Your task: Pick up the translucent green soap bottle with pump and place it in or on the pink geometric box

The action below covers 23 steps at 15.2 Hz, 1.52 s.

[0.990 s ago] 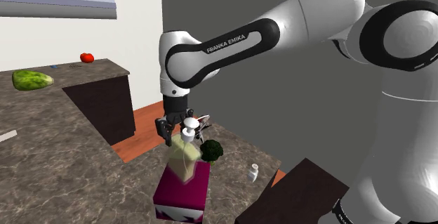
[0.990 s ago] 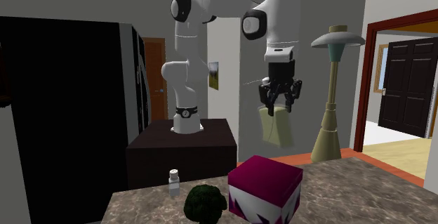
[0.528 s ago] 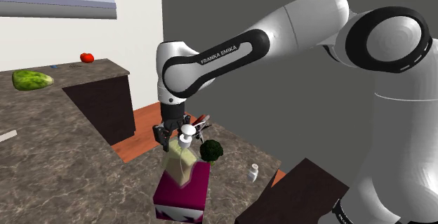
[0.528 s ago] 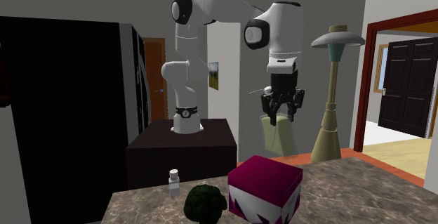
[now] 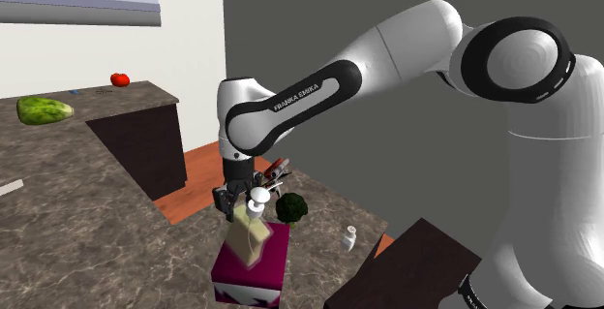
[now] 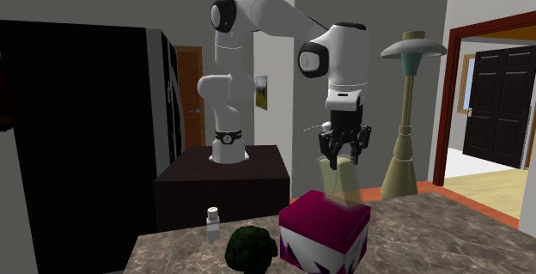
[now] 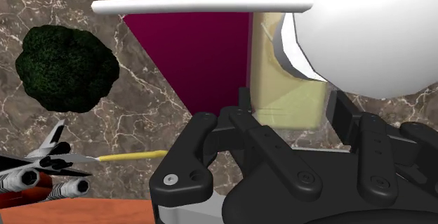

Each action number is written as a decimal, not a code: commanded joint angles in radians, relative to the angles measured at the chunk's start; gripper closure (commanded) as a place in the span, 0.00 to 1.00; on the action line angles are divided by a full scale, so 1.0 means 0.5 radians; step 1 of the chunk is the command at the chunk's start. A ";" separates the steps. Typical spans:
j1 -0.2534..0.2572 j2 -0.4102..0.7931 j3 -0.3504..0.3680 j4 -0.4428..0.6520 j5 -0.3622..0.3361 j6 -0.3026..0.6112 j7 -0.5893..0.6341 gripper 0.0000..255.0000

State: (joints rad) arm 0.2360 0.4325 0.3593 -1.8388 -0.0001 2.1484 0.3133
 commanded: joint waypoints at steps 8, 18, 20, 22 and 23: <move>0.006 0.022 -0.003 -0.001 -0.007 0.023 0.004 1.00; -0.023 -0.080 0.009 0.123 0.025 -0.200 -0.016 0.00; -0.023 -0.081 0.009 0.122 0.025 -0.200 -0.017 0.00; -0.022 -0.080 0.009 0.123 0.025 -0.200 -0.016 0.00; -0.022 -0.080 0.009 0.123 0.025 -0.200 -0.016 0.00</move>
State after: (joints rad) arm 0.2247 0.3919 0.3641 -1.7785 0.0126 2.0493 0.3050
